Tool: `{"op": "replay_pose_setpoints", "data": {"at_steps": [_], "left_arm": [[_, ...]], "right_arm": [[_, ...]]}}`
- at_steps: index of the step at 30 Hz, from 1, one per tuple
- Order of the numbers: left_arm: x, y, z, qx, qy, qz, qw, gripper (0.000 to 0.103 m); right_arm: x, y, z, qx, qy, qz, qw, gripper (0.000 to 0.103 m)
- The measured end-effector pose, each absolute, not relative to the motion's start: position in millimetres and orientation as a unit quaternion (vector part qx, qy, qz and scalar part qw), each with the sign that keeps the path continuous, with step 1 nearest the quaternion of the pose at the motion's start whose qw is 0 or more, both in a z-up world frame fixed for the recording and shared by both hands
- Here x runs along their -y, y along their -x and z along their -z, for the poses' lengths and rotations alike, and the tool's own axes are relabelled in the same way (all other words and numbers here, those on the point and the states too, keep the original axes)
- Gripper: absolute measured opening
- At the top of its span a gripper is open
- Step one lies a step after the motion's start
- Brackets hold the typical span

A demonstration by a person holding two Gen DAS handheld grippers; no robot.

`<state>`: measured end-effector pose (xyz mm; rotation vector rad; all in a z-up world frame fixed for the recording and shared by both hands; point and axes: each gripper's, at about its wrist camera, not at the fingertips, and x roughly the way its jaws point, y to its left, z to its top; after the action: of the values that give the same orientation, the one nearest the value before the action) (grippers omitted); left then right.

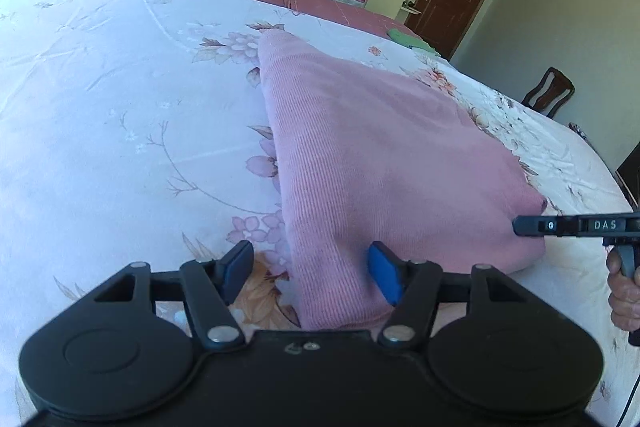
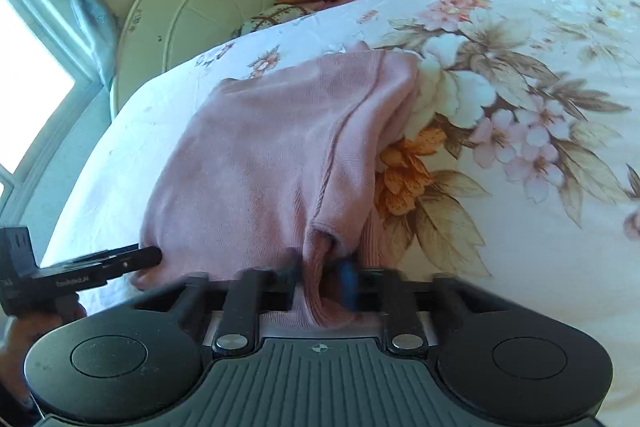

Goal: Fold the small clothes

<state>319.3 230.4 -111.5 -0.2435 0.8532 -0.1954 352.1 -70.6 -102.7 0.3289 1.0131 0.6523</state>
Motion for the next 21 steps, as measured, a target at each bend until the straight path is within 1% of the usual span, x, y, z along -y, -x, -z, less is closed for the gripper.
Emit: {"op": "replay_pose_setpoints", "data": {"at_steps": [2,3,6,8,9,11,14,16,18,21], "left_arm": [[-227.6,-313.7,109.6,-0.419,0.114,0.103,0.895,0.059],[-226.5,-312.0,110.4,-0.426,0.106,0.1,0.893,0.062],[-220.4,-303.5,115.0,-0.428,0.071,0.099,0.896,0.063],[-220.7,-300.0,109.4,-0.431,0.066,0.106,0.894,0.06],[-225.0,-297.3,103.6,-0.422,0.083,0.107,0.896,0.057],[-237.1,-289.7,84.3,-0.378,0.117,0.099,0.913,0.057],[-241.1,-292.0,64.6,-0.343,0.131,0.091,0.926,0.055],[-232.7,-300.4,61.3,-0.329,0.146,0.119,0.926,0.053],[-212.9,-310.6,67.3,-0.346,0.132,0.143,0.918,0.053],[-187.4,-319.9,100.6,-0.412,0.113,0.141,0.893,0.053]], "right_arm": [[73.8,-352.4,97.1,-0.464,-0.139,-0.299,0.822,0.004],[79.6,-351.6,92.4,-0.459,-0.138,-0.3,0.824,0.004],[83.3,-347.7,87.7,-0.458,-0.1,-0.3,0.831,0.003],[78.8,-349.2,99.5,-0.478,-0.086,-0.297,0.822,0.003],[76.4,-349.3,104.2,-0.48,-0.079,-0.296,0.822,0.003],[76.5,-348.4,99.7,-0.477,-0.078,-0.294,0.825,0.004],[89.0,-336.8,67.6,-0.434,-0.087,-0.289,0.849,0.004],[86.3,-330.9,52.1,-0.406,-0.06,-0.281,0.867,0.004],[74.6,-328.9,48.3,-0.382,-0.024,-0.28,0.88,0.004],[62.2,-330.0,51.0,-0.38,-0.016,-0.274,0.883,0.004]]}}
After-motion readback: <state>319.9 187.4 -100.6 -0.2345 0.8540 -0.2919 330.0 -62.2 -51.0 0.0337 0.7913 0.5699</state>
